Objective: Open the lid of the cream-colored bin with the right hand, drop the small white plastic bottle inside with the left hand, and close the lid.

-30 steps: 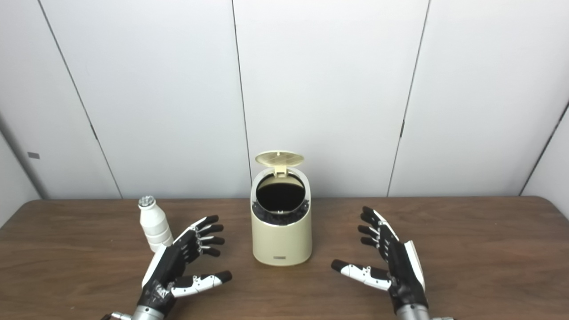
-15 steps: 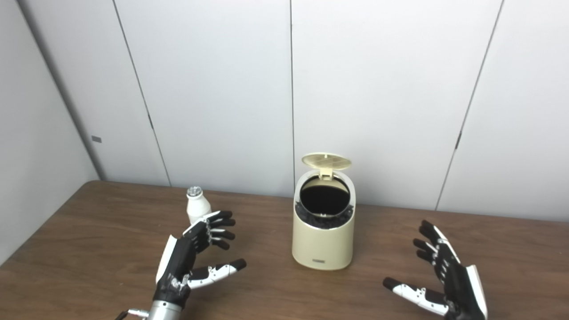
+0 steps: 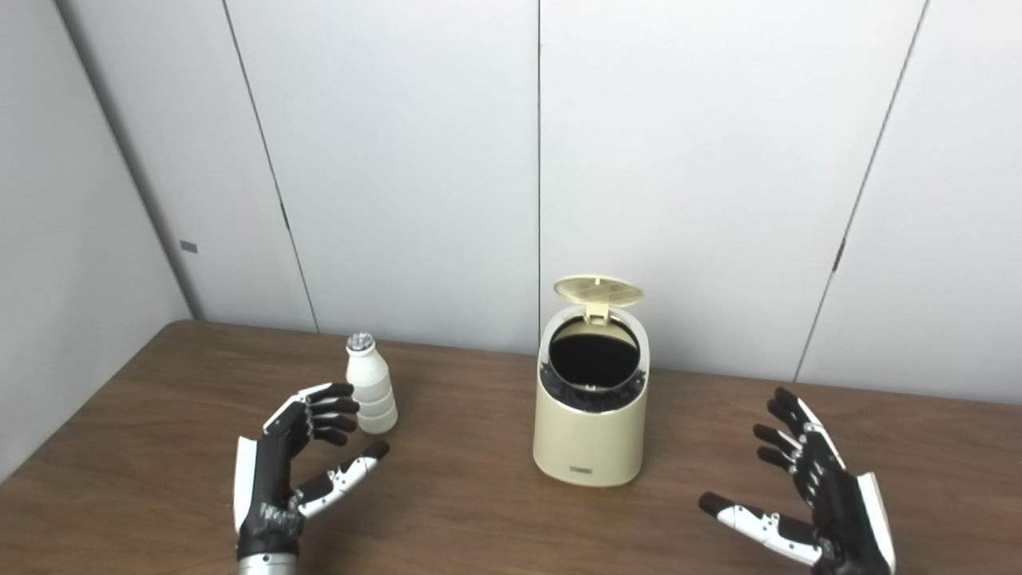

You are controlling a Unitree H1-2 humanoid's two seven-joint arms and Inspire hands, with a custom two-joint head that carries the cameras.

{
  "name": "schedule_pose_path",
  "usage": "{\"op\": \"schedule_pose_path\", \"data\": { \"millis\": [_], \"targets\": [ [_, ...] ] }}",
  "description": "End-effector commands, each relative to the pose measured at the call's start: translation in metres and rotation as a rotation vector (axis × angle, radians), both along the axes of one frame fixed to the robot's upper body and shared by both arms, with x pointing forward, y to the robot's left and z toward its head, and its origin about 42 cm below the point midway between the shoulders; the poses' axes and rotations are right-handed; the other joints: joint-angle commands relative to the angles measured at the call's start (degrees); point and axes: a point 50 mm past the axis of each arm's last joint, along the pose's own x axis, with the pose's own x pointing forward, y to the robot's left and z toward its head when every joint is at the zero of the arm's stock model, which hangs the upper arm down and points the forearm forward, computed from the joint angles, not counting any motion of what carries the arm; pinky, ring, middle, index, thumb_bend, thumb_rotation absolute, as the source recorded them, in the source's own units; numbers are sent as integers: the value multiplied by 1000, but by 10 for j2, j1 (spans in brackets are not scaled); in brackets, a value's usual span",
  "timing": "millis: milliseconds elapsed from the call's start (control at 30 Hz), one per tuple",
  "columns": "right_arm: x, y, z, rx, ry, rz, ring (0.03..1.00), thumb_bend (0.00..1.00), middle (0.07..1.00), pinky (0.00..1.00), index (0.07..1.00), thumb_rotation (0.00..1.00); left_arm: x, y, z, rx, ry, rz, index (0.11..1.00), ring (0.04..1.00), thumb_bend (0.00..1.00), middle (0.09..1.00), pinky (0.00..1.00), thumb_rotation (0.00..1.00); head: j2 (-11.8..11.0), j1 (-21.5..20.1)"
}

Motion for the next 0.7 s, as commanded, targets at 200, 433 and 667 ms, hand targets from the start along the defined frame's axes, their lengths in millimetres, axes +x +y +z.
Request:
{"op": "schedule_pose_path", "data": {
  "millis": [200,433,667],
  "targets": [
    [2,7,25,-6,-78,14,802,735,886,750,893,0,15,5,19,34,-68,59,672,550,697,635,467,0,2,1],
    [0,10,28,11,-72,19,808,726,889,756,898,0,25,10,17,87,-48,124,795,706,699,801,589,15,2,2],
    [-1,12,31,14,-78,26,798,721,883,745,891,0,36,13,13,109,-31,159,960,888,676,978,686,15,3,0]
  ]
}}
